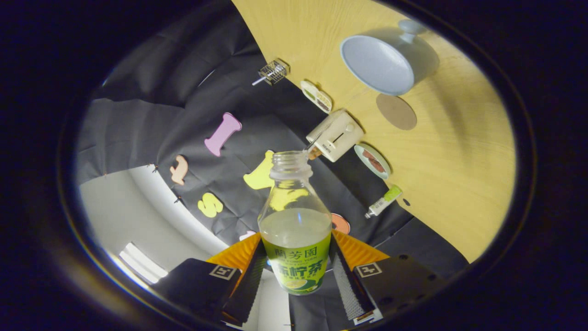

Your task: Take the bottle from table, then pour the juice into the cup, finally place the bottle on the coaster

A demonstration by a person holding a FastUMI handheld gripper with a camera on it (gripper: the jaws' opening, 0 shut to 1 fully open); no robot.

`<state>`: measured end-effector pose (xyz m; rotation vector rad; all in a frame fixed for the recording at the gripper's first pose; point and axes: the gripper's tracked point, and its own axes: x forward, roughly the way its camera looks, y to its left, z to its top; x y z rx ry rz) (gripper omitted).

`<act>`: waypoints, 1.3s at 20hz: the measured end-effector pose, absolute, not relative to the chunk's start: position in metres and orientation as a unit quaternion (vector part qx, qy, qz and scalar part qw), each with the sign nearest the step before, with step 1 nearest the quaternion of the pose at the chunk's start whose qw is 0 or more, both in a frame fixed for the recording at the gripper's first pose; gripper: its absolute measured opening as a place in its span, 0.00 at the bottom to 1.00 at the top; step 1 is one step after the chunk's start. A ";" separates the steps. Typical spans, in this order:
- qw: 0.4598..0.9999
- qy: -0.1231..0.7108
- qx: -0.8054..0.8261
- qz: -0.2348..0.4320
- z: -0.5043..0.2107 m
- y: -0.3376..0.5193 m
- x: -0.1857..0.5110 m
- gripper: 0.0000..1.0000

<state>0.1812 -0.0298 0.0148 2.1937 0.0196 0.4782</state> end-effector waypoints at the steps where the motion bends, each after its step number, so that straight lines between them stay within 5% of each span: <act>1: 0.430 0.005 0.882 0.193 0.016 -0.030 0.184 0.79; 17: 0.415 0.004 0.892 0.181 0.007 -0.037 0.177 0.79; 26: 0.520 0.023 0.839 0.158 -0.021 -0.027 0.176 0.79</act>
